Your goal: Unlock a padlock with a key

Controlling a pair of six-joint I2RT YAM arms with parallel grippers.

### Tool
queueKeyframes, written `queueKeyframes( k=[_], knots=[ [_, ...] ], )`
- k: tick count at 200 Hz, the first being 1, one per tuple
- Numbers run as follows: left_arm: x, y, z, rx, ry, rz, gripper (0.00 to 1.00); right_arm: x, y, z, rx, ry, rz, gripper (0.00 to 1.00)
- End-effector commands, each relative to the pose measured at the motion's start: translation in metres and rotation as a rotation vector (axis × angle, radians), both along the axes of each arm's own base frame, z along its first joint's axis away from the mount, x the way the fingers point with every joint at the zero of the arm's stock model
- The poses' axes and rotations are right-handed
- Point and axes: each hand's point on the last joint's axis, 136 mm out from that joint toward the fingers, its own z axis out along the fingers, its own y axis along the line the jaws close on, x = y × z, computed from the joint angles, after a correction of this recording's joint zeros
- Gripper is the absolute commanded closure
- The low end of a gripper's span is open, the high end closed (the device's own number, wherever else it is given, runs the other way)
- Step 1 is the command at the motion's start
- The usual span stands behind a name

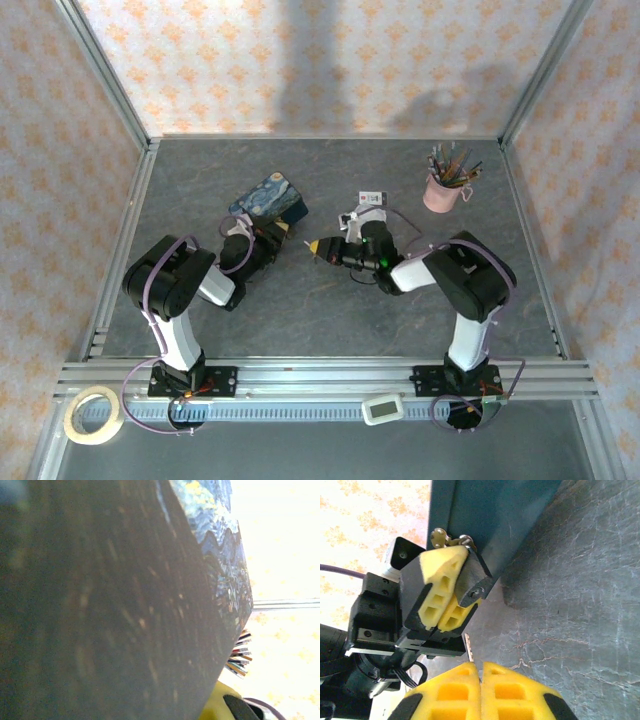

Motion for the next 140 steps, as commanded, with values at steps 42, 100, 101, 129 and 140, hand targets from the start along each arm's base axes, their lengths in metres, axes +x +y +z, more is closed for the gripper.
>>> queueKeyframes(
  k=[42,100,101,129,140],
  knots=[
    [0.0,-0.007,0.043,-0.074,-0.145,-0.024,1.0,0.004,0.02,0.017,0.105,-0.01,0.049,1.0],
    [-0.002,-0.011,0.042,-0.07,-0.147,-0.034,1.0,0.013,0.027,0.017,0.117,-0.014,0.051,1.0],
    [-0.002,-0.012,0.043,-0.071,-0.148,-0.035,1.0,0.013,0.027,0.017,0.117,-0.015,0.05,1.0],
    [-0.003,-0.013,0.043,-0.073,-0.15,-0.037,1.0,0.017,0.03,0.016,0.121,-0.015,0.052,1.0],
    [-0.003,-0.013,0.044,-0.076,-0.151,-0.038,1.0,0.018,0.031,0.015,0.12,-0.012,0.052,1.0]
  ],
)
